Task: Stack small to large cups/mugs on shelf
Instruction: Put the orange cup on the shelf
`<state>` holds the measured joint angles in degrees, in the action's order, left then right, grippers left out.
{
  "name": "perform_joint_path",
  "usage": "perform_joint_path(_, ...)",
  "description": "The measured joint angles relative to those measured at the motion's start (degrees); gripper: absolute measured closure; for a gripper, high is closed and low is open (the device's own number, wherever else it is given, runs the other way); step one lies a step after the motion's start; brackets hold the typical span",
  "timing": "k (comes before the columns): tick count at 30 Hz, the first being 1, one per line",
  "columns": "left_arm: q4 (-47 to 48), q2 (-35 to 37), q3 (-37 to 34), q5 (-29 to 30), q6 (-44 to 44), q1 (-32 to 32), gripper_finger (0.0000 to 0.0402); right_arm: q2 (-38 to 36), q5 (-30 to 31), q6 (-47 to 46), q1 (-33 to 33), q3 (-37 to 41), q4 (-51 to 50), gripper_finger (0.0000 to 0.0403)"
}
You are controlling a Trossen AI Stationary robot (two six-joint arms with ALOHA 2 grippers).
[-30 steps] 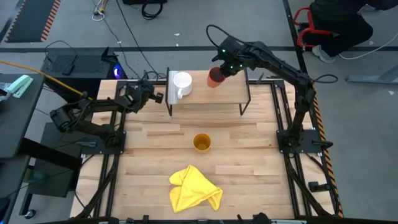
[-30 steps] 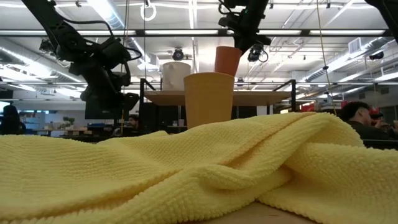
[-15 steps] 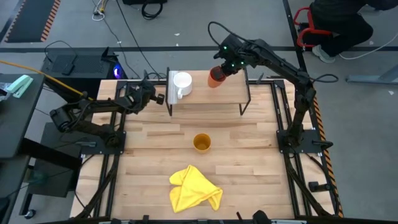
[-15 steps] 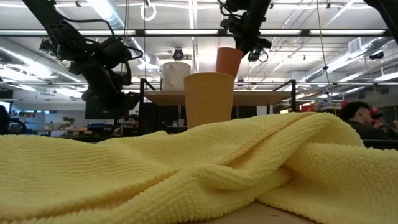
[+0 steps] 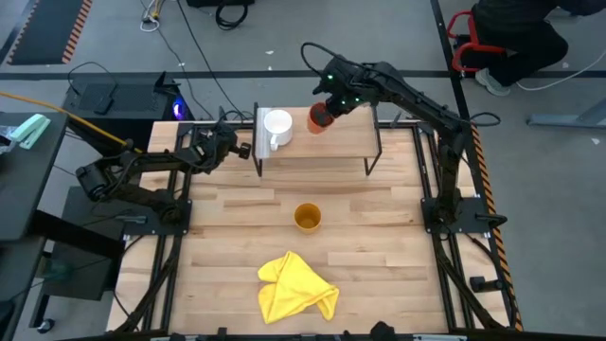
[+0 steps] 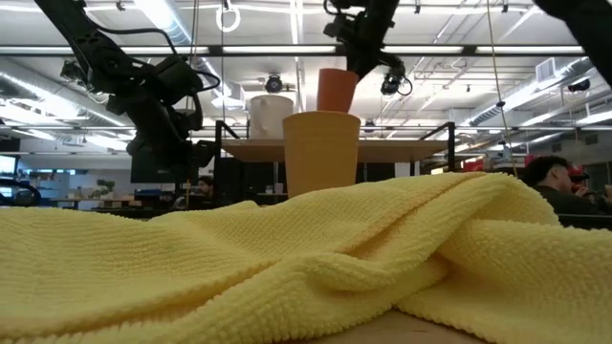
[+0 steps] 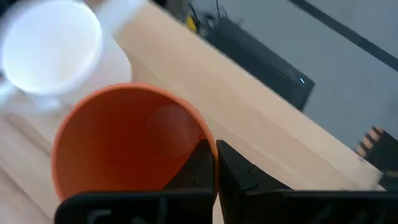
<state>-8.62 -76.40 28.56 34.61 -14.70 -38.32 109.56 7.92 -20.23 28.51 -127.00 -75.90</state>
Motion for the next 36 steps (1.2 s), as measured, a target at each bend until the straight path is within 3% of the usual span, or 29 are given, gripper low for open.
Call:
perform_joint_path(5,0.1,0.0,0.0,0.0,-0.1,0.1,0.0390,5.2,-0.1,0.9,-0.4,-4.7,-7.6,0.0398)
perform_joint_path(11,0.1,0.0,0.0,0.0,-0.1,0.1,0.0378,6.7,0.2,2.3,-0.3,-7.6,-8.0,0.0396)
perform_joint_path(36,0.3,0.0,0.0,0.0,-1.2,0.1,0.0389,7.3,0.2,5.9,0.2,-7.6,-8.2,0.0396)
